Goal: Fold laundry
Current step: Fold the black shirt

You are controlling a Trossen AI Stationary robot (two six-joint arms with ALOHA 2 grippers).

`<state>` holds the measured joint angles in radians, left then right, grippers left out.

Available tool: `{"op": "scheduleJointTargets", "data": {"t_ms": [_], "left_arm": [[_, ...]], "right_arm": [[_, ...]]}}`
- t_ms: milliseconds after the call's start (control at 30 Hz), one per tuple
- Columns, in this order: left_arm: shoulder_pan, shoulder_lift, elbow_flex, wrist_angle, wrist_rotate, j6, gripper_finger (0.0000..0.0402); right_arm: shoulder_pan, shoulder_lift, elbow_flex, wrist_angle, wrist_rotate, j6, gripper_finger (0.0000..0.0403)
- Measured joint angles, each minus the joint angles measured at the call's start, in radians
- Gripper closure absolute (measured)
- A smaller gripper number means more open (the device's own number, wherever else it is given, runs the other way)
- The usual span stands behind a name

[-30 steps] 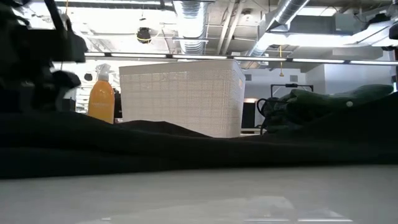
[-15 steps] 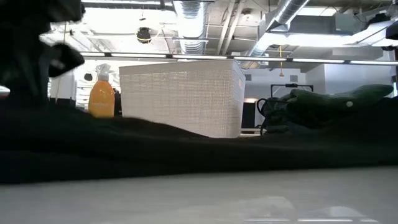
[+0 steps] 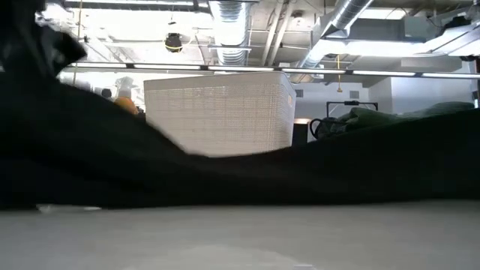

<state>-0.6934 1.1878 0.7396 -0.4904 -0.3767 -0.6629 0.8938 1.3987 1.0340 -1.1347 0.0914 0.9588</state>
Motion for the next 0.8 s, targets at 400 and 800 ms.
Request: {"op": "scheduleJointTargets", "data": {"t_ms": [400, 800], "left_arm": [[0.019, 0.254, -0.058, 0.119, 0.093, -0.056, 0.0389], [0.012, 0.228, -0.013, 0.099, 0.107, 0.079, 0.0262]], "right_arm": [[0.031, 0.000, 0.000, 0.132, -0.014, 0.065, 0.0385], [0.026, 0.015, 0.000, 0.158, -0.003, 0.076, 0.0385]]}}
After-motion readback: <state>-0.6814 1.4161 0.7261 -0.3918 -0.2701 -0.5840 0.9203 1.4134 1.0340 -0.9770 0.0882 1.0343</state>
